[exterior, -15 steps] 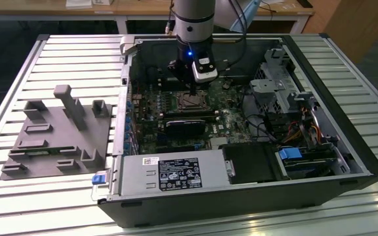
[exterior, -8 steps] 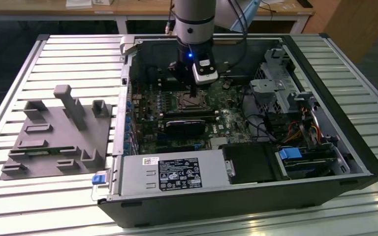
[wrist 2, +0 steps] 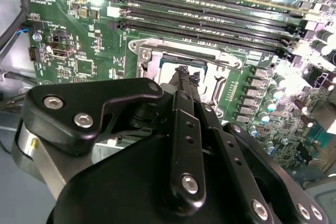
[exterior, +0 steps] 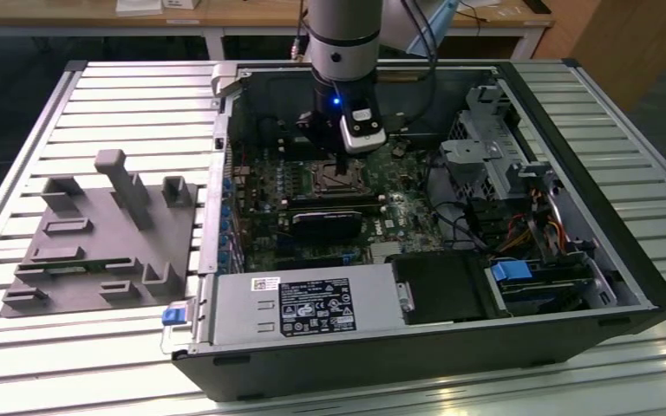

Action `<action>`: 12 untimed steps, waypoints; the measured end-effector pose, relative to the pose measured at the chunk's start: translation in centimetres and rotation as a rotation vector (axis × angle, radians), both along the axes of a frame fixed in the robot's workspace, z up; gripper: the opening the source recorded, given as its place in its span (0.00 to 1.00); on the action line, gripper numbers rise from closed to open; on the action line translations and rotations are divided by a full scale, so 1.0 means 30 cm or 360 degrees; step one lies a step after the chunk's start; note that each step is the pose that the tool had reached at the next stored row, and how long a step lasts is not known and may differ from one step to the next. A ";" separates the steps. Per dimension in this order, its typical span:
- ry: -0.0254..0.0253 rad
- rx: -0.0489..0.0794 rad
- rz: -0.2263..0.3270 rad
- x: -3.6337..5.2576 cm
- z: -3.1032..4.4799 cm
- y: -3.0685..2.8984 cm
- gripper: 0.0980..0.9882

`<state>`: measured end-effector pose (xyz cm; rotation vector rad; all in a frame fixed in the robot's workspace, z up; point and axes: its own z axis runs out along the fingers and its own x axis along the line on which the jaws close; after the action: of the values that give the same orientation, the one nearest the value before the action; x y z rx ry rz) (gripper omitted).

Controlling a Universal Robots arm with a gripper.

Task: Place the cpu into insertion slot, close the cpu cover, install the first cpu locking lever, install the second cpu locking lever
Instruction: 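Install the second cpu locking lever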

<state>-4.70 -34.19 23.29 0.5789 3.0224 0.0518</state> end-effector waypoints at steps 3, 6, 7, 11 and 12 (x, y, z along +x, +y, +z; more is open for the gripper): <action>0.00000 0.0000 0.0000 0.000 0.008 0.000 0.00; -0.00002 0.0000 0.0000 0.000 0.013 -0.002 0.00; -0.00002 0.0000 0.0000 0.000 0.015 -0.004 0.00; -0.00001 0.0000 0.0000 0.001 0.016 -0.019 0.00; -0.00001 0.0000 0.0000 0.001 0.016 -0.024 0.00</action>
<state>-4.67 -34.89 23.78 0.5788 3.0224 0.0520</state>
